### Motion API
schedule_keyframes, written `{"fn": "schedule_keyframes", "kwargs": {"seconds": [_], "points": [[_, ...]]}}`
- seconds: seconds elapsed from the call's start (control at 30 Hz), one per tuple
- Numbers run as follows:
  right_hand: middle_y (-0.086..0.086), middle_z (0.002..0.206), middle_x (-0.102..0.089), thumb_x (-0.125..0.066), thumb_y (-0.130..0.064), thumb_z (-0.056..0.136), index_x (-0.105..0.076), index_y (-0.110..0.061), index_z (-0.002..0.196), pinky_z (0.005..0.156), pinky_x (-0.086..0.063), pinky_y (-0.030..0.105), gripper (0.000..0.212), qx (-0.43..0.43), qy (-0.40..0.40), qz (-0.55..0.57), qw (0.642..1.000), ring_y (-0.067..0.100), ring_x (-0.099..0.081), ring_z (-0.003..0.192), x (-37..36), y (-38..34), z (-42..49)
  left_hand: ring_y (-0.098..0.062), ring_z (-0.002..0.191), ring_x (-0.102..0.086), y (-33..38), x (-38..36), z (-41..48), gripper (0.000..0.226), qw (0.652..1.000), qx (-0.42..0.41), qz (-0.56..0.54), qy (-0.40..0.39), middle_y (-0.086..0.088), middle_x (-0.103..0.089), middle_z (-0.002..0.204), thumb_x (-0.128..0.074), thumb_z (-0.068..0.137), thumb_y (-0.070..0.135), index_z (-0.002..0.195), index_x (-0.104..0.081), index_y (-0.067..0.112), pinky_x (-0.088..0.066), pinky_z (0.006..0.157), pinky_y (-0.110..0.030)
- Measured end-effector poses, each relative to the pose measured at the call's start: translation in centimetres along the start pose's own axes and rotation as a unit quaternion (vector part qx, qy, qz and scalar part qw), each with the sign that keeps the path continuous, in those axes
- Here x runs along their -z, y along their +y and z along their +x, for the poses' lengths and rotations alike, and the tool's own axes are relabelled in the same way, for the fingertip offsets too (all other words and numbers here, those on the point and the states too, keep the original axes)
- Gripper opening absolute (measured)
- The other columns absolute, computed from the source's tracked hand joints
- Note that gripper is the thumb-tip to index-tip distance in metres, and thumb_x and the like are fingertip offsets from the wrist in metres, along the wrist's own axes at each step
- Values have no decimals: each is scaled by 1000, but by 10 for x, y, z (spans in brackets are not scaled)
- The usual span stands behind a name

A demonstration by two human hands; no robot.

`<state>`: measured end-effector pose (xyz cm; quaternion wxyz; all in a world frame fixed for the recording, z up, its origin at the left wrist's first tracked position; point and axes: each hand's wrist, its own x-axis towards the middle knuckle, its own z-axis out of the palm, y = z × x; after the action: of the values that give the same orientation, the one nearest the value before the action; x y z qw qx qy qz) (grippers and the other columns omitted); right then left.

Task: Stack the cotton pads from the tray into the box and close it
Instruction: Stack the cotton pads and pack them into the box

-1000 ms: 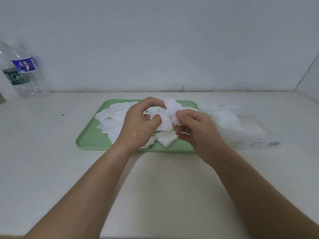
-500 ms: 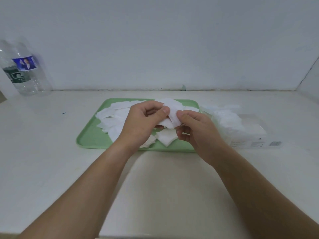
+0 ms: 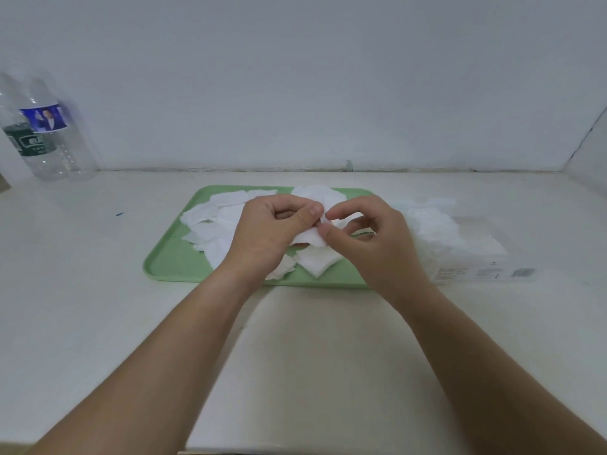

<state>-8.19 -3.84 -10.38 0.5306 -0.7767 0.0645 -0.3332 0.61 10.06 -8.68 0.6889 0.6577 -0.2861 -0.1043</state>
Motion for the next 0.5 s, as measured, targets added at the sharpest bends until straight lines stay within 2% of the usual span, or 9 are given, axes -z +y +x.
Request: {"fn": "schedule_keyframes", "kwargs": {"seconds": [0.1,0.3,0.5], "points": [[-8,102,-67,-83,-27,78,-72,-28,88,68,-57,34,15,3,5,-14,1000,19,-66,82,-1,1,0,-12,74,-73,0,0,1,16,1000,-1,5,-1,0,-77,77,-73,89,12,75,-77,18,-55,70,-20],[-6,95,-69,-82,-18,80,-75,-24,81,63,-47,16,9,-4,-5,0,1000,4,-63,72,3,-5,1,-7,75,-73,-2,1,2,12,1000,-2,15,-3,2,-77,75,-72,90,10,80,-77,13,-53,71,-16],[-10,83,-74,-71,-10,88,-75,-18,81,65,-49,22,11,-51,-18,55,997,10,-61,69,5,-8,3,-11,76,-72,-2,1,2,16,1000,-9,19,-15,-3,-75,75,-69,93,12,80,-76,6,-55,74,-19]]}}
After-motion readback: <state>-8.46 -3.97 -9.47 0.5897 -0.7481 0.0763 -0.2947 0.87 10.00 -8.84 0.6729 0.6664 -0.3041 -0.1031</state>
